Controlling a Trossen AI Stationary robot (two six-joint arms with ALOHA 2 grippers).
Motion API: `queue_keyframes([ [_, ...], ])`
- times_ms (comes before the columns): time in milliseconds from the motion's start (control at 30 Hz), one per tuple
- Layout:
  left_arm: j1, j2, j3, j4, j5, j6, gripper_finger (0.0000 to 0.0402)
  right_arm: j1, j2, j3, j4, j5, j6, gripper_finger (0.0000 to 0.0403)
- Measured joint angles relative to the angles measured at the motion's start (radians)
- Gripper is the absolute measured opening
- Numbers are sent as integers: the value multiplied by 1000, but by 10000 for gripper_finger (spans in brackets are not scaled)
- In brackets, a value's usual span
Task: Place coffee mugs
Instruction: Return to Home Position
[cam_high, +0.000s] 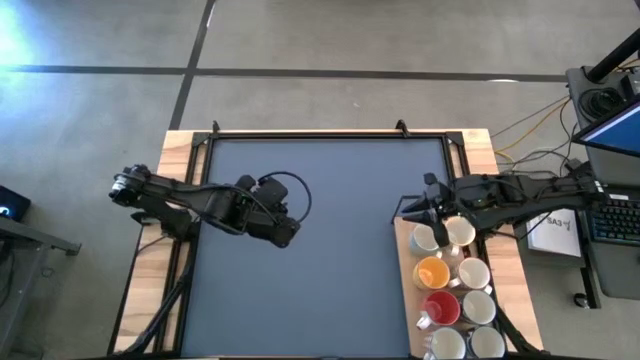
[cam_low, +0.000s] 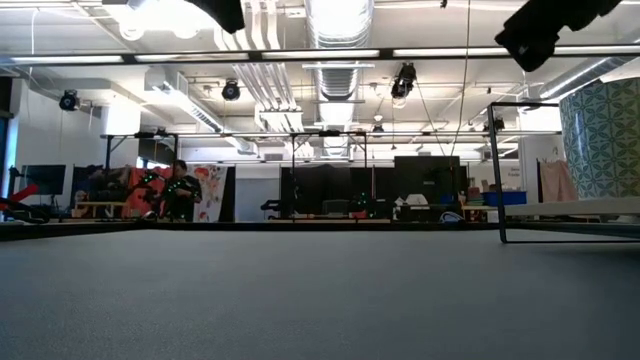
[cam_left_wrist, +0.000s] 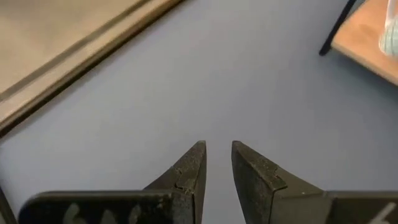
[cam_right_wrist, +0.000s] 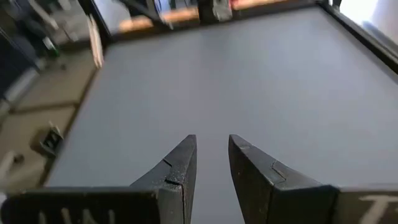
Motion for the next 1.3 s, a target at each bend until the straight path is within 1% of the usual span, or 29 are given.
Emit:
queue_keyframes([
  [133,-3,-28,0,-11,-46,-6,59,0,-67,-103,158,5,28,82],
  [333,-4,-42,0,-18,-91,-6,59,0,-127,-219,378,86,25,82],
  [433,-5,-42,-1,-32,-98,-12,59,0,-153,-264,447,119,14,82],
  [567,-5,-40,-1,-58,-100,-39,59,0,-195,-317,495,157,13,82],
  [933,-5,-42,-49,-77,-108,-118,59,0,-336,-499,735,159,30,82],
  [1300,-6,-42,-67,-78,-108,-162,59,0,-476,-608,763,156,86,82],
])
